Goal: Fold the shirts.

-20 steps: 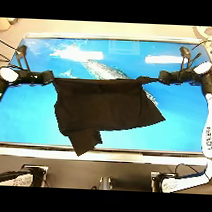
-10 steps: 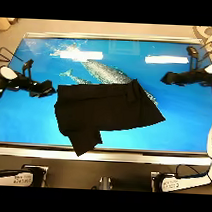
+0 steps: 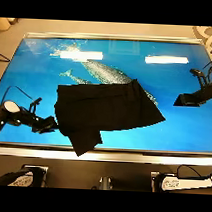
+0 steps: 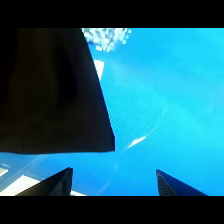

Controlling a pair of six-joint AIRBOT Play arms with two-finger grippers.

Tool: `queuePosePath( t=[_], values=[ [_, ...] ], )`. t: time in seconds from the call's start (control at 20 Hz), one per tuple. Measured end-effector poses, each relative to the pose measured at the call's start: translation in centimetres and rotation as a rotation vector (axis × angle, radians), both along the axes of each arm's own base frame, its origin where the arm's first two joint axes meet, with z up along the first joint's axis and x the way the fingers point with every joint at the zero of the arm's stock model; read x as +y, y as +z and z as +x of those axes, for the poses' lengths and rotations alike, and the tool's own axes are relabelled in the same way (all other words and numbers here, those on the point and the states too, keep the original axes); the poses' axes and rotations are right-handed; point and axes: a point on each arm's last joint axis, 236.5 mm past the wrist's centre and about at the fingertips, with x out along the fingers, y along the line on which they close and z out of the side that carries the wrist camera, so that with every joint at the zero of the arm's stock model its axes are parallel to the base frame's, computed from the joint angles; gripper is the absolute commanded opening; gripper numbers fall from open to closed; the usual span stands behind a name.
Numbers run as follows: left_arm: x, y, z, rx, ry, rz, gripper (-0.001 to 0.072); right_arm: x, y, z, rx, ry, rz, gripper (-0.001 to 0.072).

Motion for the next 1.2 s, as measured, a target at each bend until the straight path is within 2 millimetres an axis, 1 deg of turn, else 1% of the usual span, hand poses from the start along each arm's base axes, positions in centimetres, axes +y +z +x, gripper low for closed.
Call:
queuePosePath(
  t=[0.1,0.2,0.45,0.6,0.65,0.7,0.75,0.8,0.85,1.0,1.2],
  values=[
    [-0.5,-0.9,-0.8,0.006,0.020,-0.016,0.0398,0.2,-0.4,-0.6,0.023,0.005,0.008,0.0527],
    [-0.7,-1.4,-0.8,-0.010,0.042,-0.018,0.0398,0.4,-0.6,-1.0,0.038,0.016,0.015,0.0527],
    [-1.5,-1.9,0.4,-0.065,0.076,-0.022,0.0396,0.3,-0.8,-1.1,0.039,0.021,0.015,0.0527],
    [-1.9,-2.4,0.8,-0.070,0.084,-0.022,0.0396,0.1,-1.0,-1.2,0.042,0.023,0.008,0.0527],
    [-2.0,-2.6,0.8,-0.064,0.089,-0.025,0.0387,0.0,-1.1,-1.2,0.045,0.023,0.003,0.0527],
    [-2.2,-2.9,0.8,-0.054,0.096,-0.030,0.0318,0.0,-1.1,-1.3,0.049,0.024,0.002,0.0527],
    [-2.2,-3.1,0.8,-0.047,0.097,-0.031,0.0220,-0.1,-1.2,-1.4,0.052,0.025,0.000,0.0527],
    [-2.1,-3.4,0.8,-0.042,0.098,-0.026,0.0081,-0.1,-1.2,-1.5,0.057,0.027,-0.001,0.0527],
    [-2.0,-3.6,0.9,-0.043,0.100,-0.019,0.0027,-0.1,-1.3,-1.5,0.058,0.027,-0.002,0.0527],
    [-2.0,-3.8,1.1,-0.045,0.106,-0.018,0.0025,0.0,-1.9,-1.9,0.080,0.028,0.005,0.0528],
    [-1.7,-3.7,1.5,-0.071,0.109,-0.002,0.0026,1.0,-4.4,-3.4,0.133,0.028,0.043,0.0528]
  ],
)
